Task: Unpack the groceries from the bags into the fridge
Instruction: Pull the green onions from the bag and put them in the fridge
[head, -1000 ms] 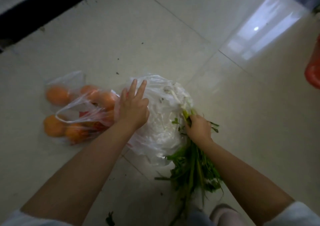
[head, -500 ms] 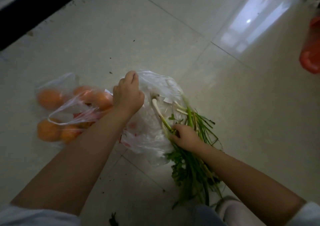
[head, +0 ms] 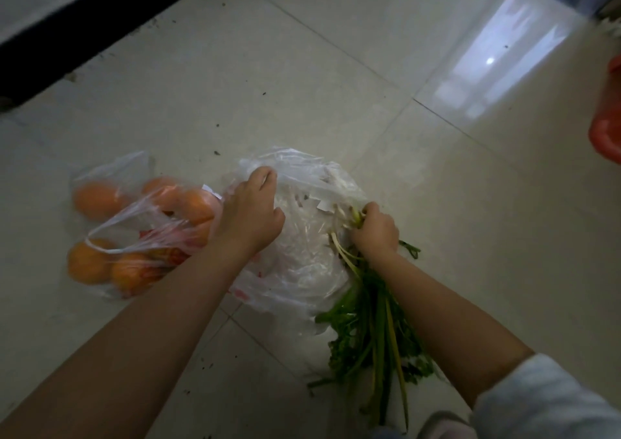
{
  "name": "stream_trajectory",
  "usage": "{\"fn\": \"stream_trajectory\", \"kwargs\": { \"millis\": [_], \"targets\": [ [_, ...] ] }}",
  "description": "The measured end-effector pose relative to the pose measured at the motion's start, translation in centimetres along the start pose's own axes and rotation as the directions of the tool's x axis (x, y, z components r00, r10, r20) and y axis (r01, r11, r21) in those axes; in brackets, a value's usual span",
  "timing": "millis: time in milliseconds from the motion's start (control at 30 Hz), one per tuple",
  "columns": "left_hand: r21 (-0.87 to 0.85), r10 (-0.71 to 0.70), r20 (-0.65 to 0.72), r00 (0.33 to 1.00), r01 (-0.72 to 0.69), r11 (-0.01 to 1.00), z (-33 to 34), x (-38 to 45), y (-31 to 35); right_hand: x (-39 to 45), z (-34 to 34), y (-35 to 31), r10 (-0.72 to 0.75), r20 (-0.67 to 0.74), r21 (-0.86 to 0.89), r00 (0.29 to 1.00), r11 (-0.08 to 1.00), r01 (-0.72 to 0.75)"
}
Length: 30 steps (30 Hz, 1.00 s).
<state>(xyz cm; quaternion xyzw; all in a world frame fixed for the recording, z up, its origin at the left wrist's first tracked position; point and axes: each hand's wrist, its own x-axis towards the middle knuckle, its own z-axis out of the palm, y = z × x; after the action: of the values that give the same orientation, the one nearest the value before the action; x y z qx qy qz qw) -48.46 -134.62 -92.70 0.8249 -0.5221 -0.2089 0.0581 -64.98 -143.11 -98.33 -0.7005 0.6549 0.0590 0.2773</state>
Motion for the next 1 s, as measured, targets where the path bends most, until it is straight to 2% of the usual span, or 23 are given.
{"fn": "stream_trajectory", "kwargs": {
  "millis": [33,100,200,267,400,500,633,700,800,833,900,933,1000],
  "targets": [
    [-0.031,0.011,0.008,1.0,-0.011,0.999,-0.1,0.1,0.1,-0.1,-0.2,-0.2,-0.016,0.009,0.047,1.0,0.999,0.016],
    [-0.091,0.006,0.009,1.0,-0.005,0.996,-0.5,0.4,0.3,-0.7,-0.8,-0.5,-0.141,0.081,0.077,0.987,0.988,0.135],
    [-0.16,-0.027,-0.023,0.999,0.023,0.987,-1.4,1.1,0.8,-1.9,-1.7,-0.5,-0.397,0.265,-0.063,0.879,0.902,0.426],
    [-0.191,-0.048,-0.032,0.998,0.041,0.981,-2.0,1.5,0.8,-2.7,-2.1,-0.2,-0.479,0.305,-0.081,0.823,0.848,0.523],
    [-0.265,-0.117,0.009,0.993,0.115,0.957,-2.0,1.8,-0.1,-3.9,-3.8,-0.4,-0.406,0.178,0.13,0.896,0.913,0.388],
    [-0.349,-0.18,0.039,0.983,0.182,0.919,-1.4,1.6,-1.1,-4.2,-5.3,-0.5,-0.433,0.137,0.235,0.891,0.888,0.396],
    [-0.436,-0.238,-0.052,0.97,0.192,0.879,-1.0,0.4,-2.1,-3.8,-6.3,-0.6,-0.42,0.061,0.343,0.905,0.861,0.376],
    [-0.472,-0.289,-0.139,0.947,0.193,0.86,-1.1,-0.2,-2.5,-3.6,-6.2,-0.8,-0.417,0.121,0.308,0.901,0.879,0.365],
    [-0.495,-0.337,-0.249,0.908,0.18,0.85,-1.2,-1.5,-2.7,-3.7,-5.5,-1.0,-0.378,0.301,0.11,0.875,0.926,0.362],
    [-0.525,-0.341,-0.234,0.911,0.177,0.833,-1.4,-2.1,-2.5,-3.9,-5.3,-1.0,-0.376,0.324,0.098,0.868,0.926,0.364],
    [-0.603,-0.334,-0.032,0.942,0.248,0.758,-1.3,-3.0,-1.6,-4.6,-5.1,-1.1,-0.408,0.335,0.156,0.849,0.913,0.377],
    [-0.655,-0.305,0.111,0.946,0.3,0.694,-1.2,-3.3,-0.9,-5.0,-5.1,-1.2,-0.444,0.338,0.177,0.83,0.896,0.407],
    [-0.767,-0.229,0.358,0.905,0.425,0.481,-1.0,-3.5,0.6,-5.8,-4.9,-1.2,-0.517,0.353,0.194,0.779,0.855,0.48]
  ]
}}
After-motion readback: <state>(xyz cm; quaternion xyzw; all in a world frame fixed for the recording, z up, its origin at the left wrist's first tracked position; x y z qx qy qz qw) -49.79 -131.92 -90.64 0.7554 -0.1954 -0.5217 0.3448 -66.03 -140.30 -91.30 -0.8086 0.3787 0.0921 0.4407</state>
